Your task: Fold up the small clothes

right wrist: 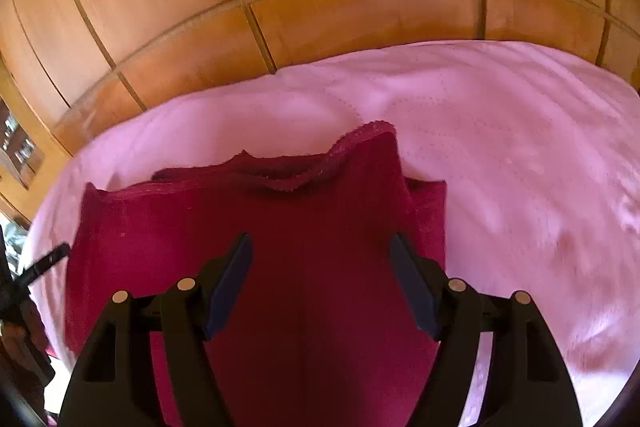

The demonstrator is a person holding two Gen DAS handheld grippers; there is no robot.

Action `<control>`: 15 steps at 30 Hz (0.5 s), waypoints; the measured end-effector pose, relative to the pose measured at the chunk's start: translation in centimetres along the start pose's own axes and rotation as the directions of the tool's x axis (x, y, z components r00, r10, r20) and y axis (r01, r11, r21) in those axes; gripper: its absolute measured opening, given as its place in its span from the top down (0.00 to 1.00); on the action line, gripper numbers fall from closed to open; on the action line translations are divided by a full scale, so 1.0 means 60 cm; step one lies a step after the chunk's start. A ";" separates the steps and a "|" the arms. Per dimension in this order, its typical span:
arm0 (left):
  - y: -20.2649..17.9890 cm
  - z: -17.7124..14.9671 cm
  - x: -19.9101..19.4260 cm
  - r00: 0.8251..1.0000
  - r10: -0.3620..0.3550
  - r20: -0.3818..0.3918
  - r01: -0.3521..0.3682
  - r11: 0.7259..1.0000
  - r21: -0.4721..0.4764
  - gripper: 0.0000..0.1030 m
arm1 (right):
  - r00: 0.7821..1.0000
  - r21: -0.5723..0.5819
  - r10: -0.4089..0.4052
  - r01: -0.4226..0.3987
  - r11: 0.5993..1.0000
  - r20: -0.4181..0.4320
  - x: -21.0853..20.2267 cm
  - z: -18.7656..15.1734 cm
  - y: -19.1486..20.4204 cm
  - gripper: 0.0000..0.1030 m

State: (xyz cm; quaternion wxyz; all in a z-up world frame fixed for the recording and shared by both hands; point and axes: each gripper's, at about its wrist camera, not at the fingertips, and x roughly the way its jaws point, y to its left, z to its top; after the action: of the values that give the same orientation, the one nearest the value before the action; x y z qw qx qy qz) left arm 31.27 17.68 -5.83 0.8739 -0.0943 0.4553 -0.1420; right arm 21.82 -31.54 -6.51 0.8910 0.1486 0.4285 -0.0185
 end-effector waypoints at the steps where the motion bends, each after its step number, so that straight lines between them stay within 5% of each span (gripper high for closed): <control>1: 0.007 0.010 0.014 1.000 -0.027 -0.017 0.026 0.999 -0.031 0.79 | 1.000 -0.004 -0.013 0.013 1.000 -0.004 0.007 0.000 -0.001 0.31; 7: 0.000 0.028 0.030 0.986 -0.164 -0.015 0.163 0.985 -0.050 0.78 | 0.997 0.019 -0.062 0.063 0.998 -0.037 0.050 -0.018 -0.027 0.30; 9: -0.007 0.029 0.037 0.981 -0.194 -0.015 0.193 0.980 -0.047 0.46 | 0.998 0.014 -0.063 0.063 0.998 -0.022 0.050 -0.023 -0.028 0.30; 10: -0.010 0.030 0.041 0.980 -0.198 -0.012 0.198 0.979 -0.045 0.44 | 0.998 0.015 -0.064 0.064 0.998 -0.015 0.049 -0.027 -0.031 0.29; 11: -0.014 0.031 0.049 0.984 -0.175 -0.019 0.175 0.984 -0.030 0.44 | 0.998 0.016 -0.065 0.065 0.998 -0.010 0.050 -0.028 -0.030 0.28; 14: -0.020 0.033 0.082 0.997 -0.038 -0.062 0.039 0.999 0.019 0.76 | 0.998 0.012 -0.067 0.066 0.998 0.008 0.052 -0.034 -0.029 0.27; 15: -0.014 0.034 0.083 0.998 -0.015 -0.053 0.015 1.000 0.001 0.78 | 0.998 0.015 -0.063 0.063 0.998 0.015 0.052 -0.036 -0.030 0.27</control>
State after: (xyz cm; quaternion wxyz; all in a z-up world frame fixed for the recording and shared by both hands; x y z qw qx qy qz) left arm 35.52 15.27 -8.28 0.8604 -0.0935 0.4776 -0.1513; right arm 21.86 -32.37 -10.60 0.8921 0.1415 0.4260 -0.0508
